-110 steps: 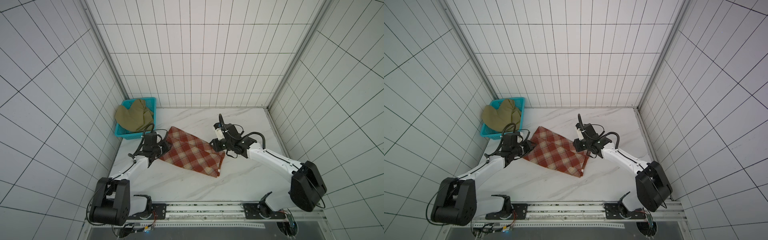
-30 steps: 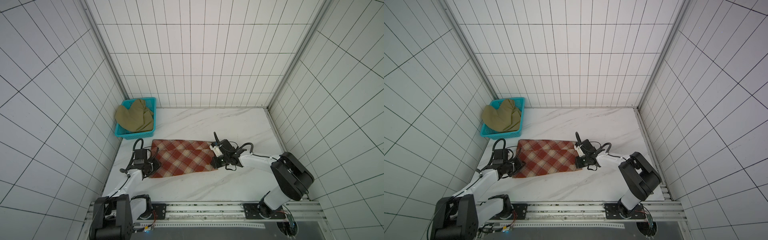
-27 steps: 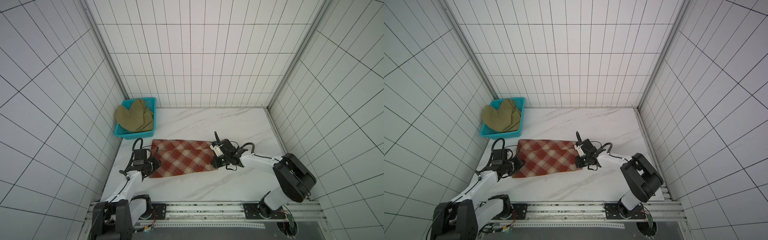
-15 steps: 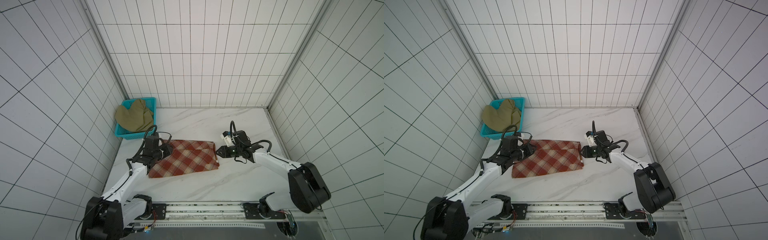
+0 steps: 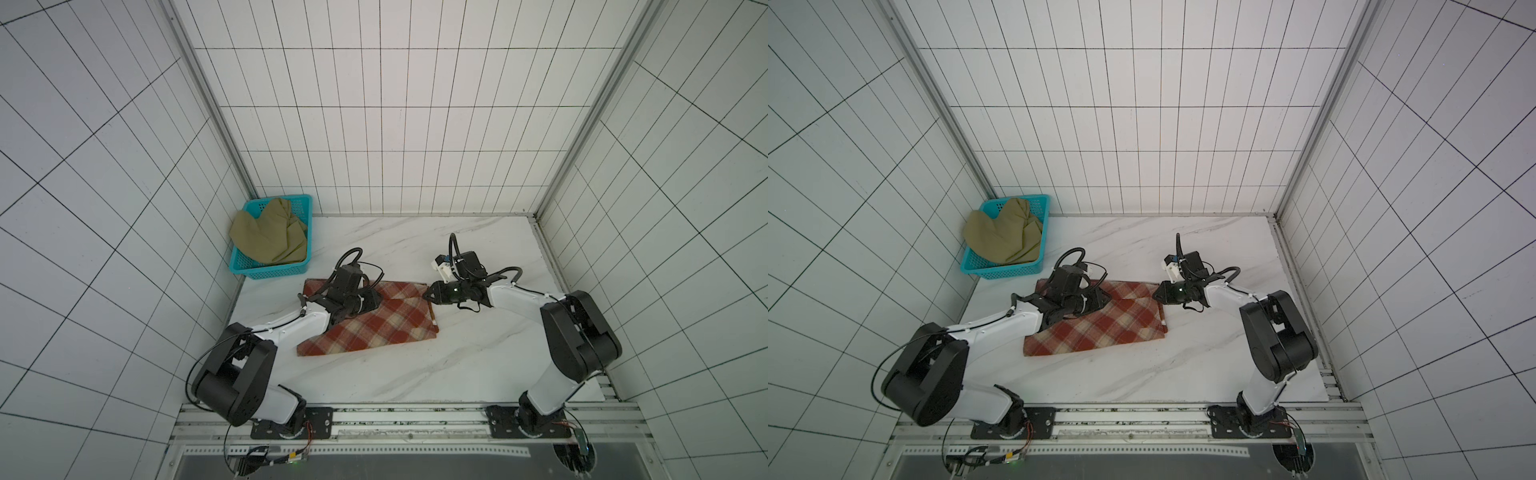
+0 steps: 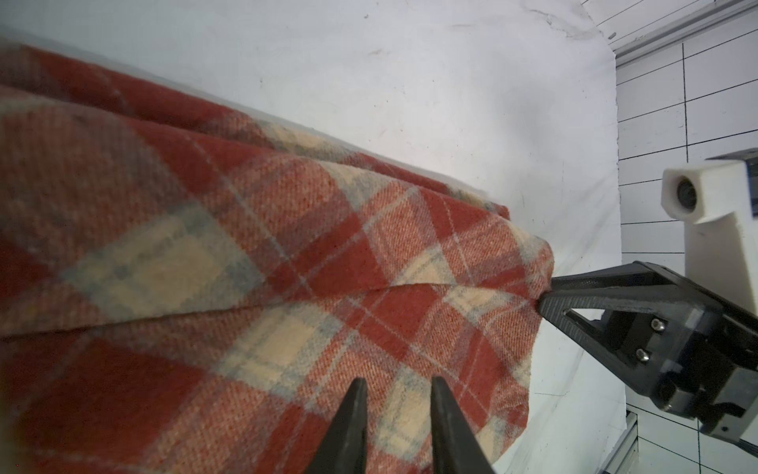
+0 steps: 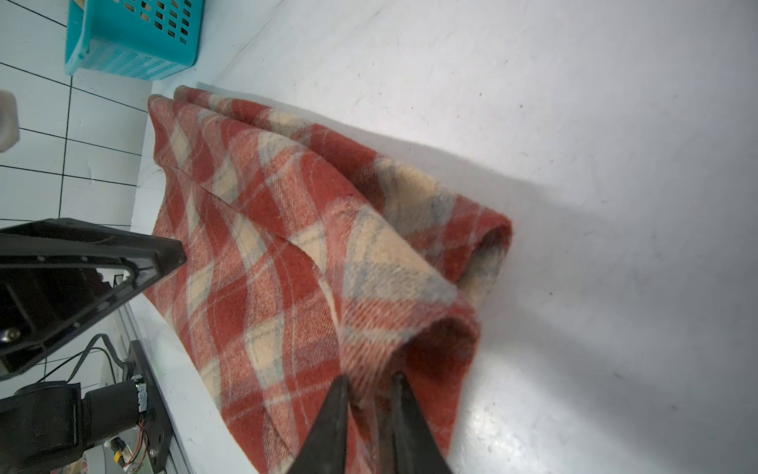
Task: Fold and stack skirts
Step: Fold the skirt at the center of the table.
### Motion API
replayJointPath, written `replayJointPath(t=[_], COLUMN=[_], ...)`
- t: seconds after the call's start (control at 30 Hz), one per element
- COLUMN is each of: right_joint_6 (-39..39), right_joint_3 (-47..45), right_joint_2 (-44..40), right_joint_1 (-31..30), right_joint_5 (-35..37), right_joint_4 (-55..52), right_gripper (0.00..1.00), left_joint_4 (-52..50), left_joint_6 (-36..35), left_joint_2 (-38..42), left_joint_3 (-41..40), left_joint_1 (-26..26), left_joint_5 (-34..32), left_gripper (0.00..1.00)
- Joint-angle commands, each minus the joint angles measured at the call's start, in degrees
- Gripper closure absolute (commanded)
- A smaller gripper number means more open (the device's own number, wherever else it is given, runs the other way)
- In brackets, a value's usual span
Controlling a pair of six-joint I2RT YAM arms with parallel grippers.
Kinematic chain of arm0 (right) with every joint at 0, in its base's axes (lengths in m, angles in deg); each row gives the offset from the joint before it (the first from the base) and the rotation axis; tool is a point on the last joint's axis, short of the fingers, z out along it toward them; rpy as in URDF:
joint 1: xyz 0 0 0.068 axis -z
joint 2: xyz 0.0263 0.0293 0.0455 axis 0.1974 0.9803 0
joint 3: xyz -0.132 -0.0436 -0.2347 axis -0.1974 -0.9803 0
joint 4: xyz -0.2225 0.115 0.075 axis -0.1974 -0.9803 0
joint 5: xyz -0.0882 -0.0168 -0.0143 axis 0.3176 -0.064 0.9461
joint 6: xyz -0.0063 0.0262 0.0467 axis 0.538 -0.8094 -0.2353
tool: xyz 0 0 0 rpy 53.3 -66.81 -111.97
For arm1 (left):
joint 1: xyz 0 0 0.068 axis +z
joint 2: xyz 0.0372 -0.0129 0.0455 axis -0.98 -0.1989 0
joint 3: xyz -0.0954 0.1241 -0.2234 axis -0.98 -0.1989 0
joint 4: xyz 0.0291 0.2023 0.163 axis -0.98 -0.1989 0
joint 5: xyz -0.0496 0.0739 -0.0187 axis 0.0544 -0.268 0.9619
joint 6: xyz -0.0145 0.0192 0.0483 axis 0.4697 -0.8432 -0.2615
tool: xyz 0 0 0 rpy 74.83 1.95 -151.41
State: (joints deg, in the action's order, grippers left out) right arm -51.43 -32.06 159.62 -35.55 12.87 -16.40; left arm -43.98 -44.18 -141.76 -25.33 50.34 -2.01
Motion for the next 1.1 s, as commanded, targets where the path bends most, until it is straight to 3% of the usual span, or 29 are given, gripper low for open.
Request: replayJointPath(t=[0.0, 0.07, 0.17, 0.43, 0.87, 1.07], right_joint_6=[0.50, 0.43, 0.59, 0.33, -0.12, -0.44], right_joint_3=[6.60, 7.53, 7.73, 9.03, 8.25, 7.98], right_joint_2=[-1.68, -3.08, -5.35, -0.40, 9.40, 3.84], right_joint_1=[0.39, 0.27, -0.47, -1.14, 1.29, 2.01], right_joint_5=[-0.33, 0.51, 0.91, -0.18, 4.72, 2.68], right_joint_4=[-1.57, -3.33, -4.17, -2.37, -0.05, -1.72], right_gripper=[0.73, 0.65, 0.62, 0.85, 0.93, 0.93], left_joint_4=[3.85, 4.24, 4.65, 4.92, 4.74, 4.80], left_joint_6=[1.10, 1.04, 1.18, 1.43, 0.69, 0.15], left_joint_2=[-2.47, -4.24, -5.76, -7.11, -7.45, -9.48], left_joint_3=[2.50, 3.28, 3.84, 4.87, 6.43, 8.13], left_joint_1=[-0.86, -0.95, -0.99, -0.99, -3.41, -5.98], left_joint_5=[-1.21, -1.03, -0.94, 0.11, 1.03, 1.53], left_gripper=[0.73, 0.73, 0.73, 0.74, 0.74, 0.74])
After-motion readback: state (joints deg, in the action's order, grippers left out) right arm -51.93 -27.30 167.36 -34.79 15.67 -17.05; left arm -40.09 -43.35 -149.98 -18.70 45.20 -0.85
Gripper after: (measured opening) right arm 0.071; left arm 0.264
